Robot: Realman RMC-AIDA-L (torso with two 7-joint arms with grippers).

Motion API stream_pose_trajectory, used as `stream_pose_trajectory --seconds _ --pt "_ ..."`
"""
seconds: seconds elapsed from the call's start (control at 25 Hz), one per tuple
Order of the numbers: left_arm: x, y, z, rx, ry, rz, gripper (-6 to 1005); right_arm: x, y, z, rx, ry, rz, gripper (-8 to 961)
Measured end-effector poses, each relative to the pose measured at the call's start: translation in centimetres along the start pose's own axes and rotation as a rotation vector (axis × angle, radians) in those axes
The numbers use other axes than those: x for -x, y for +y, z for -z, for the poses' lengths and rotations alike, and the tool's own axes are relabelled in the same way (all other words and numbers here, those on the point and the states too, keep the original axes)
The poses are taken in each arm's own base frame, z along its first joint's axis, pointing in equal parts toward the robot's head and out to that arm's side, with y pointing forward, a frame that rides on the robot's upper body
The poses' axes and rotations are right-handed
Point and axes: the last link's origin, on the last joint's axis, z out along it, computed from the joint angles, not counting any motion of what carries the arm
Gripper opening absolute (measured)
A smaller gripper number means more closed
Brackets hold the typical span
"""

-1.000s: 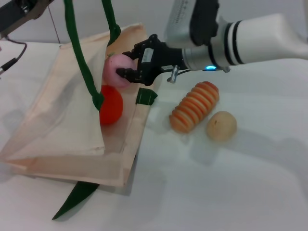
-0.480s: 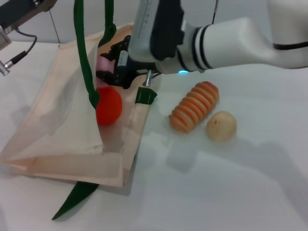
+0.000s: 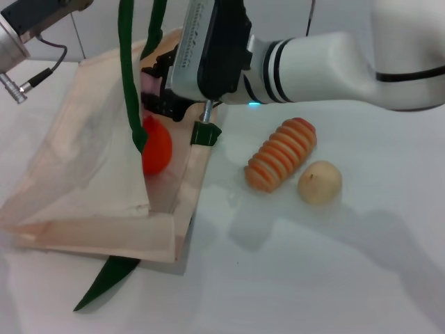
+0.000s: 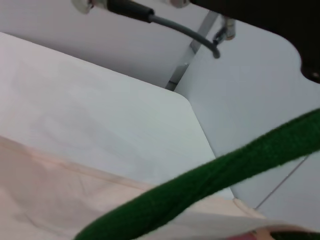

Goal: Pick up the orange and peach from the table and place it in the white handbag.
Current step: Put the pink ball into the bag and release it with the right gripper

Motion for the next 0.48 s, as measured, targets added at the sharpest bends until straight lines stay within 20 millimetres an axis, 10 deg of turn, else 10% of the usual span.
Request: stream_pose_trajectory --seconds 0.48 --pt "-0.04 -0.02 -0.09 -0.002 0.0 -0.001 122 -0.04 0.67 -0.04 0.012 -0.018 0.076 382"
